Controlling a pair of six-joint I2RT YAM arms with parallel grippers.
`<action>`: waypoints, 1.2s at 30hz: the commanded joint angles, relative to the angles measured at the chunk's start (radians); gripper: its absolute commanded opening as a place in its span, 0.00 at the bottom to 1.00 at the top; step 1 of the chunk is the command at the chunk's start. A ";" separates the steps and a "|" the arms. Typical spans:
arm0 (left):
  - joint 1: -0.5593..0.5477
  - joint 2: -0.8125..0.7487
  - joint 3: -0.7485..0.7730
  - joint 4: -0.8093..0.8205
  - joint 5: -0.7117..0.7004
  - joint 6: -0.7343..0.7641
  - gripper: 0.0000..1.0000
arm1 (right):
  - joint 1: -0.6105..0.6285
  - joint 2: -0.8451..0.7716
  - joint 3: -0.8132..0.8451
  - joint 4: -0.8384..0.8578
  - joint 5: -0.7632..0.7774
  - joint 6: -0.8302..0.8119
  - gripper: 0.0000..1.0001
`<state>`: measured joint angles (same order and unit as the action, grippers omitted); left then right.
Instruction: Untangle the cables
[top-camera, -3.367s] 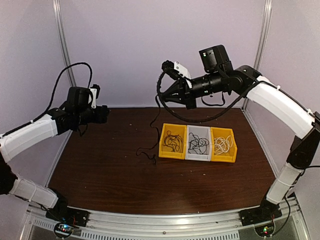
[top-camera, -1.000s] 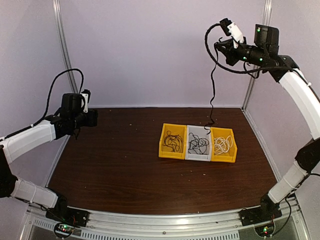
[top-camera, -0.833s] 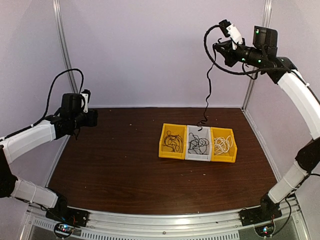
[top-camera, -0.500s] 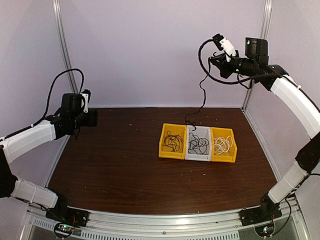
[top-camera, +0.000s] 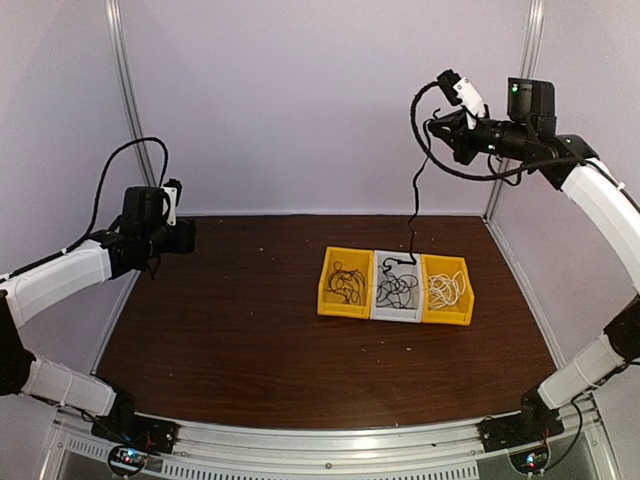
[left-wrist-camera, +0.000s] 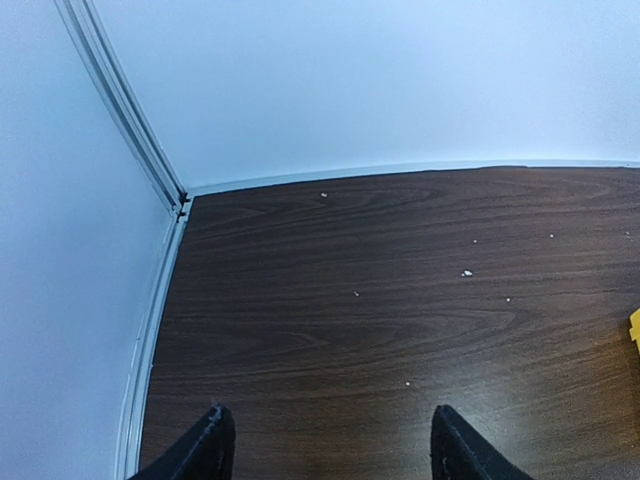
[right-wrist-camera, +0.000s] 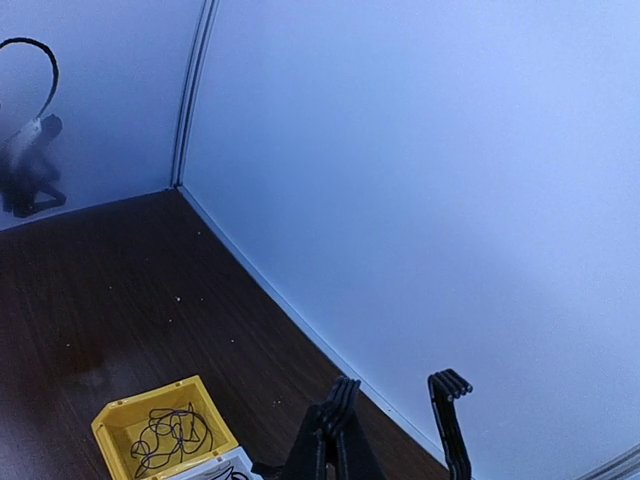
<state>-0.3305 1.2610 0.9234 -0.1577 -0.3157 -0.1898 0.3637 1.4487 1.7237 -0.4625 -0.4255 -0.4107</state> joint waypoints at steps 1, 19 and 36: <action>0.007 -0.008 -0.002 0.029 0.018 0.017 0.68 | -0.005 -0.053 -0.022 -0.024 -0.028 0.015 0.04; 0.007 -0.005 -0.006 0.029 0.021 0.019 0.68 | -0.004 0.070 -0.377 0.109 -0.040 -0.017 0.04; 0.007 0.003 -0.005 0.027 0.027 0.020 0.68 | -0.005 0.374 -0.410 0.003 -0.110 -0.052 0.03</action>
<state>-0.3305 1.2613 0.9230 -0.1577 -0.2989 -0.1833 0.3637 1.7905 1.3312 -0.4297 -0.5205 -0.4492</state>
